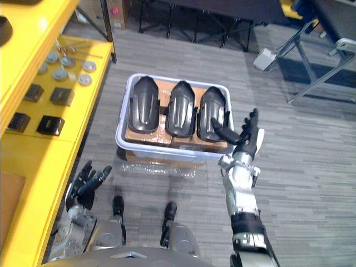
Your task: Walk over and take three plastic housings, then place them on the shelf
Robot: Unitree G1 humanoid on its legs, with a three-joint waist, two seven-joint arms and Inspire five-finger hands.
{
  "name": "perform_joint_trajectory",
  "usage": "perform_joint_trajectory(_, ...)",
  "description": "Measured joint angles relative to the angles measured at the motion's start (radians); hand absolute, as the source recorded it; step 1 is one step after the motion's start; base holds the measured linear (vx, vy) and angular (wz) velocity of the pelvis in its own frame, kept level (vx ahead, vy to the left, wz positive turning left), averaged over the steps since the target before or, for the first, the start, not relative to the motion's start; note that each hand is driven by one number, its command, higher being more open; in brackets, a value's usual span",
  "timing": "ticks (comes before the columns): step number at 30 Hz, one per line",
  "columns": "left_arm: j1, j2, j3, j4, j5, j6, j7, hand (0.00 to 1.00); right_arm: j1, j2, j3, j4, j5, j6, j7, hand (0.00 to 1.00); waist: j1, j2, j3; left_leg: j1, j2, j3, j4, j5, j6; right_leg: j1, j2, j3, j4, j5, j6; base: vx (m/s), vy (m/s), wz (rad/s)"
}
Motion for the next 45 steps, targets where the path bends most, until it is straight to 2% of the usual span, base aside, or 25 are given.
perform_joint_trajectory(2, -0.028, 0.010, -0.007, -0.023, 0.000, 0.000, -0.020, 1.00, -0.080, -0.053, -0.032, 0.079, 0.001, 0.002, -0.020, 1.00, 0.007, 0.000, 0.041, -0.041, 0.015, -0.001, 0.064, -0.019, 0.004, -0.009, 0.010, 0.000, -0.012, 0.025, -0.010, 0.01, -0.034, -0.09)
perform_joint_trajectory(4, -0.064, 0.012, -0.013, -0.041, -0.004, 0.001, -0.048, 1.00, -0.168, -0.126, -0.084, 0.181, 0.004, 0.001, -0.033, 1.00, 0.020, 0.007, 0.101, -0.109, 0.042, -0.013, 0.189, -0.077, 0.001, -0.019, 0.025, -0.002, -0.009, 0.031, -0.015, -0.02, -0.022, -0.07)
perform_joint_trajectory(6, -0.084, 0.013, -0.019, -0.050, -0.005, 0.001, -0.063, 1.00, -0.212, -0.181, -0.107, 0.248, 0.005, -0.001, -0.039, 1.00, 0.025, 0.016, 0.128, -0.169, 0.062, -0.028, 0.273, -0.115, 0.000, -0.039, 0.039, -0.007, -0.002, 0.032, -0.016, -0.05, -0.004, -0.03)
perform_joint_trajectory(7, -0.104, 0.017, -0.022, -0.051, -0.007, 0.001, -0.079, 1.00, -0.257, -0.233, -0.114, 0.318, 0.005, -0.004, -0.044, 1.00, 0.025, 0.024, 0.165, -0.211, 0.079, -0.041, 0.335, -0.141, 0.002, -0.058, 0.050, -0.014, 0.016, 0.032, -0.016, -0.05, -0.001, -0.02)
perform_joint_trajectory(10, -0.131, 0.033, -0.038, -0.037, -0.008, 0.000, -0.088, 1.00, -0.330, -0.301, -0.116, 0.474, 0.061, -0.021, -0.044, 1.00, 0.031, 0.029, 0.198, -0.299, 0.102, -0.066, 0.427, -0.179, 0.006, -0.114, 0.062, -0.032, 0.049, 0.029, -0.019, -0.06, 0.014, -0.01)
perform_joint_trajectory(13, -0.149, 0.040, -0.037, 0.010, -0.013, 0.000, -0.093, 1.00, -0.373, -0.337, -0.121, 0.603, 0.091, -0.031, -0.042, 1.00, 0.043, 0.041, 0.214, -0.354, 0.107, -0.088, 0.481, -0.199, 0.013, -0.149, 0.065, -0.059, 0.081, 0.020, -0.031, -0.03, 0.022, 0.07)
perform_joint_trajectory(16, -0.154, 0.049, -0.028, 0.027, -0.023, -0.004, -0.099, 1.00, -0.378, -0.354, -0.127, 0.632, 0.092, -0.031, -0.021, 1.00, 0.062, 0.053, 0.226, -0.395, 0.116, -0.108, 0.513, -0.215, 0.017, -0.175, 0.064, -0.083, 0.106, 0.009, -0.039, -0.04, 0.038, 0.08)
perform_joint_trajectory(18, -0.154, 0.051, -0.024, 0.027, -0.045, -0.018, -0.108, 1.00, -0.387, -0.366, -0.127, 0.632, 0.095, -0.032, 0.003, 1.00, 0.079, 0.051, 0.228, -0.421, 0.114, -0.110, 0.518, -0.215, 0.022, -0.209, 0.052, -0.091, 0.132, -0.002, -0.043, -0.04, 0.044, 0.09)
perform_joint_trajectory(22, -0.152, 0.048, 0.008, 0.025, -0.084, -0.026, -0.136, 1.00, -0.429, -0.368, -0.120, 0.637, 0.100, -0.035, 0.061, 1.00, 0.093, 0.052, 0.231, -0.448, 0.114, -0.125, 0.527, -0.211, 0.025, -0.239, 0.045, -0.118, 0.170, -0.025, -0.053, -0.02, -0.003, 0.08)
perform_joint_trajectory(31, -0.152, 0.028, 0.014, 0.025, -0.087, -0.039, -0.169, 1.00, -0.539, -0.368, 0.022, 0.623, 0.100, -0.035, 0.103, 1.00, 0.125, 0.041, 0.249, -0.495, 0.120, -0.157, 0.565, -0.211, 0.012, -0.306, 0.006, -0.223, 0.303, -0.098, -0.071, 0.03, -0.039, 0.07)
perform_joint_trajectory(35, -0.152, 0.024, 0.015, 0.024, -0.090, -0.041, -0.198, 1.00, -0.581, -0.368, 0.050, 0.618, 0.099, 0.022, 0.061, 1.00, 0.134, 0.039, 0.249, -0.504, 0.119, -0.165, 0.583, -0.221, 0.010, -0.321, -0.014, -0.256, 0.353, -0.126, -0.077, 0.04, -0.042, 0.06)
perform_joint_trajectory(40, -0.152, 0.024, 0.019, 0.031, -0.092, -0.042, -0.218, 1.00, -0.608, -0.371, 0.053, 0.618, 0.099, 0.127, 0.027, 1.00, 0.136, 0.032, 0.253, -0.539, 0.119, -0.182, 0.618, -0.235, 0.008, -0.350, -0.029, -0.274, 0.410, -0.153, -0.081, 0.00, -0.016, 0.05)
perform_joint_trajectory(45, -0.151, 0.022, 0.031, 0.034, -0.093, -0.042, -0.220, 1.00, -0.609, -0.404, 0.110, 0.621, 0.098, 0.190, 0.021, 1.00, 0.140, 0.032, 0.253, -0.541, 0.116, -0.184, 0.618, -0.238, 0.013, -0.358, -0.039, -0.279, 0.428, -0.170, -0.083, -0.02, -0.020, 0.02)
